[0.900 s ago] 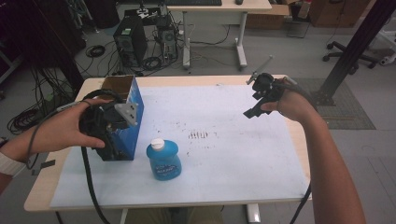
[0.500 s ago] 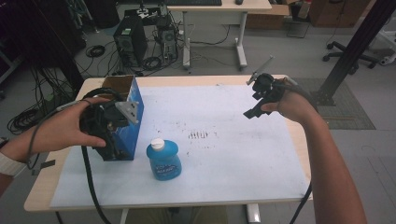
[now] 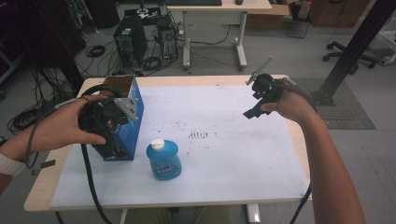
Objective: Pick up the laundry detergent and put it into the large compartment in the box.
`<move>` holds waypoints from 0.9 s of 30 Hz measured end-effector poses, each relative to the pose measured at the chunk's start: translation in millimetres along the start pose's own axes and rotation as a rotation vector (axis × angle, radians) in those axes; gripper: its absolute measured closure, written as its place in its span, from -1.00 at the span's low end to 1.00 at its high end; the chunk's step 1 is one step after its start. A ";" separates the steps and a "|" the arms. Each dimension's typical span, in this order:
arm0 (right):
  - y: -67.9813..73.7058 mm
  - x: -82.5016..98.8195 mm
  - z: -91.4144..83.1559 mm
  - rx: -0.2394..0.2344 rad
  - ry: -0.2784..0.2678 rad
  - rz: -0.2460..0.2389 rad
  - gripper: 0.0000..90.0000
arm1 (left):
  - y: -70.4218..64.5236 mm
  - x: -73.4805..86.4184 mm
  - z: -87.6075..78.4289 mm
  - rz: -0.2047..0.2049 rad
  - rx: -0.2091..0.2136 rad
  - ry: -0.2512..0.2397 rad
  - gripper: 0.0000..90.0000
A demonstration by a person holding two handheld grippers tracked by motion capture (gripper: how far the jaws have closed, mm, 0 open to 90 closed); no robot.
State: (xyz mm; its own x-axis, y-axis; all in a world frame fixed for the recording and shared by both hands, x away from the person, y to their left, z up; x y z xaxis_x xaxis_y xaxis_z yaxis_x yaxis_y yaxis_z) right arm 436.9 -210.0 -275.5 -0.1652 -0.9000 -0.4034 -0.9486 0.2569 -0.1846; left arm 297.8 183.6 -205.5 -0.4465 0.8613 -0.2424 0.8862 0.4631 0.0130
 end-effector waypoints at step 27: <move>4.9 5.7 6.7 -0.015 -0.006 0.004 -0.74 | -7.7 -13.6 -19.5 -0.013 -0.027 -0.026 -0.85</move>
State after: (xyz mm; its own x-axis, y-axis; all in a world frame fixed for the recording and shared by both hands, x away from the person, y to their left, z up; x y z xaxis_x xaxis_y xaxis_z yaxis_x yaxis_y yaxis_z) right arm 433.1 -211.5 -284.7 -0.1678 -0.8967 -0.4095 -0.9519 0.2555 -0.1693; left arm 294.6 172.5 -183.4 -0.4539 0.8499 -0.2678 0.8768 0.4795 0.0356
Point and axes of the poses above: each handheld gripper's, and its own axes: z roughly forward along the jaws, x roughly out of its underside, y roughly to its left, the point moved 1 cm from there along z, roughly forward along the jaws, and after that the axes turned 15 degrees about -z, right-handed, at the moved point
